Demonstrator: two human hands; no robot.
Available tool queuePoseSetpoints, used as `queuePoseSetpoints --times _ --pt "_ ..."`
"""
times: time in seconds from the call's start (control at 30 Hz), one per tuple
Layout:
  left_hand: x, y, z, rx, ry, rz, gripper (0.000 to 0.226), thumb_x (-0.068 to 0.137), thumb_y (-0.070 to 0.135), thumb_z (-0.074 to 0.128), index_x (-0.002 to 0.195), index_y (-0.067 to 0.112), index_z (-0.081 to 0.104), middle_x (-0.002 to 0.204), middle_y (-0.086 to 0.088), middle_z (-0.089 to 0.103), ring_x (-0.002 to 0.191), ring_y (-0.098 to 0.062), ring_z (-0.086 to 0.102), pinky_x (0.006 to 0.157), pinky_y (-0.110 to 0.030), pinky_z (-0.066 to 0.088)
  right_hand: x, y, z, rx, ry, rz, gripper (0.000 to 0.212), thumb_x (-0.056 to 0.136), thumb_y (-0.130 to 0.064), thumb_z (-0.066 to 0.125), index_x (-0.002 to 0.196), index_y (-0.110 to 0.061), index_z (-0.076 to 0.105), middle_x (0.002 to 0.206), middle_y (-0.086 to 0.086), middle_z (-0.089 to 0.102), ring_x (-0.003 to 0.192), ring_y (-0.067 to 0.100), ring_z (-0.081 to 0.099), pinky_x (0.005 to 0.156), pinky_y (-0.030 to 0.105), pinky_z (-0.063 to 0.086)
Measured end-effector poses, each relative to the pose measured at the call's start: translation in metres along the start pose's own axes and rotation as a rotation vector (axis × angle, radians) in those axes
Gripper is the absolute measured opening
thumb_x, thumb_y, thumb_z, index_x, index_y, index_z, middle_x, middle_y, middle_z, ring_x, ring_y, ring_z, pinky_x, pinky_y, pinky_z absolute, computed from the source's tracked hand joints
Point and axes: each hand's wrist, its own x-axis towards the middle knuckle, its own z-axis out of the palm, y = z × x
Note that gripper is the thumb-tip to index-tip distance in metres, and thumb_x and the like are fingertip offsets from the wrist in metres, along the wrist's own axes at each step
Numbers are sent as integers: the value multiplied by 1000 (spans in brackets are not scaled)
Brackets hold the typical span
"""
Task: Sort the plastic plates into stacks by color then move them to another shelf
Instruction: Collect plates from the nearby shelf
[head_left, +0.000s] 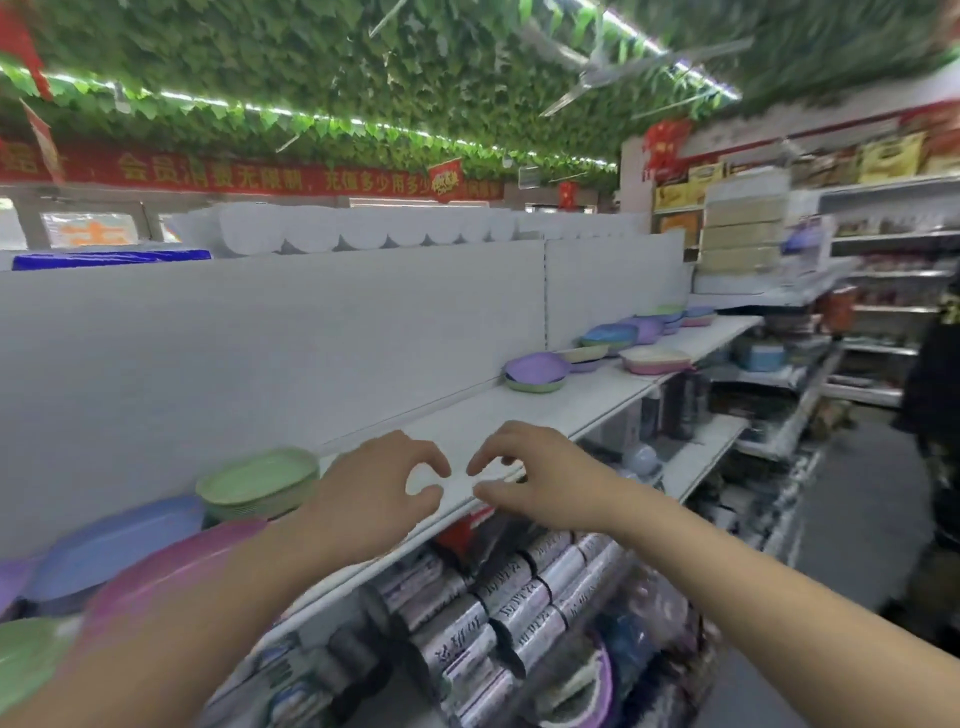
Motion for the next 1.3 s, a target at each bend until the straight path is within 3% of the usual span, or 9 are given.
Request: queuePoseSetpoints --times 0.13,0.2,0.27,0.47,0.63,0.73,0.9,1.07,1.3 --pt "27 68 23 -72 -1 120 35 79 65 45 106 50 60 116 20 58 111 -7 55 100 -40 44 -56 41 -48 -35 81 60 19 90 -43 69 106 -33 73 110 -16 59 103 0 58 96 26 47" --pt "44 103 35 -88 -9 181 25 84 57 52 106 49 61 117 19 58 111 -8 55 100 -40 44 -83 64 -73 -49 116 94 17 92 -40 70 105 -31 75 111 -11 62 105 2 58 98 28 47" --pt "63 141 48 -98 -22 246 31 81 52 50 108 47 63 118 17 58 111 -8 56 98 -39 45 -108 92 -97 -73 152 119 15 92 -36 71 104 -29 76 114 -8 63 110 6 58 99 31 46" --pt "143 259 105 -180 -16 384 27 82 51 52 106 45 64 112 23 57 104 -1 56 94 -40 48 -175 206 -171 -165 212 212 17 95 -45 64 108 -38 72 126 -19 55 122 5 51 107 35 43" --pt "218 350 160 -211 -24 462 16 92 43 60 107 47 61 117 24 54 111 1 51 99 -34 45 -215 302 -241 -221 233 286 13 95 -44 64 106 -40 71 122 -22 54 119 5 52 105 39 45" --pt "257 391 188 -228 -20 459 18 92 45 59 110 47 61 121 22 55 115 -3 52 101 -38 44 -225 350 -274 -218 235 322 10 95 -40 66 104 -38 71 118 -19 56 114 6 54 102 39 47" --pt "315 432 223 -179 -69 453 24 91 50 54 115 47 59 124 15 53 120 -12 52 101 -46 45 -212 421 -301 -202 233 325 10 96 -40 66 105 -39 72 118 -17 56 115 8 54 104 42 46" --pt "375 450 257 -243 -85 443 40 74 61 43 107 47 63 112 10 58 107 -16 58 96 -49 48 -184 491 -300 -199 241 332 10 95 -42 67 104 -40 71 115 -18 57 113 7 56 102 44 47" --pt "496 481 316 -285 -118 490 26 87 47 61 113 45 63 118 13 57 113 -12 56 101 -46 46 -143 587 -328 -263 270 436 27 86 -60 54 101 -44 68 114 -20 56 115 8 54 101 52 46"
